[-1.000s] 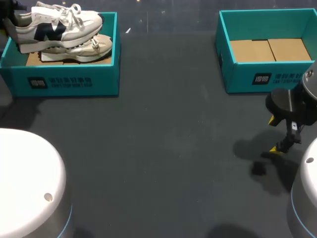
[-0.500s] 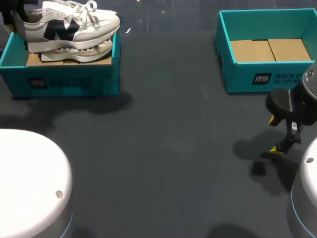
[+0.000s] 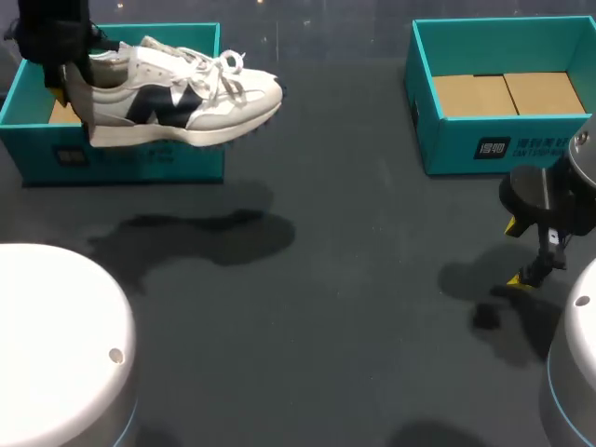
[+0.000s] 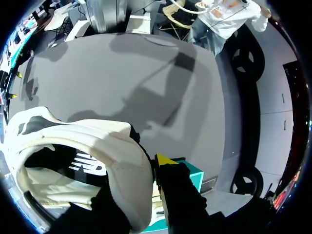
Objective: Take the shoe out of the shoebox, open the shoe tongue, remove and reinsert the insole, then place the shoe into the shoebox
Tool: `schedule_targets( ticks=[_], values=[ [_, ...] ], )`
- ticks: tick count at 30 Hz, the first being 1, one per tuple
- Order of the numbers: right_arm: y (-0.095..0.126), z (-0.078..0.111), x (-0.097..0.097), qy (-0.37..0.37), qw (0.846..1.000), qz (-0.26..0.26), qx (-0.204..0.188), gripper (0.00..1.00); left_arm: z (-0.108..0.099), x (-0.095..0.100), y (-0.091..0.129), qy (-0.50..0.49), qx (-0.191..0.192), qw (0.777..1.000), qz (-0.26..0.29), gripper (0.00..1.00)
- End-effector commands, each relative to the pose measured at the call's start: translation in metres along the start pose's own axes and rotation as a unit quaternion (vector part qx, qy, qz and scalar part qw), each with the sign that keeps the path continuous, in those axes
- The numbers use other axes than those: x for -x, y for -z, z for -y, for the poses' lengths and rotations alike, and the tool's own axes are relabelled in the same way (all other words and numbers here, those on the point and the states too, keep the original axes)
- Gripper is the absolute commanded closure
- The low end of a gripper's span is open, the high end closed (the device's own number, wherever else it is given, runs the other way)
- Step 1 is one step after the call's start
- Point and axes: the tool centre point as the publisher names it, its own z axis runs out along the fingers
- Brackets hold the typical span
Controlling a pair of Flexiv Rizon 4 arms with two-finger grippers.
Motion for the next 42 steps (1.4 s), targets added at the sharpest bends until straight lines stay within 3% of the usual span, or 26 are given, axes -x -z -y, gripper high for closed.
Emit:
schedule_targets(
  ticks=[1,7,20,34,39,42],
  values=[
    [0.000,0.001,-0.001,0.000,1.000,0.001,0.000,0.00,0.037,0.020,-0.005,-0.005,0.036,0.999,-0.011,1.00],
    [0.000,0.001,-0.001,0.000,1.000,0.001,0.000,0.00,0.062,0.044,-0.014,-0.012,0.040,0.999,-0.023,1.00],
    [0.000,0.001,-0.001,0.000,1.000,0.001,0.000,0.00,0.062,0.044,-0.014,-0.012,0.040,0.999,-0.023,1.00],
    [0.000,0.001,-0.001,0.000,1.000,0.001,0.000,0.00,0.110,0.147,-0.064,-0.060,0.038,0.997,-0.040,1.00],
    [0.000,0.001,-0.001,0.000,1.000,0.001,0.000,0.00,0.129,0.174,-0.073,-0.054,0.037,0.997,-0.042,1.00],
    [0.000,0.001,-0.001,0.000,1.000,0.001,0.000,0.00,0.129,0.174,-0.073,-0.054,0.037,0.997,-0.042,1.00]
  ],
)
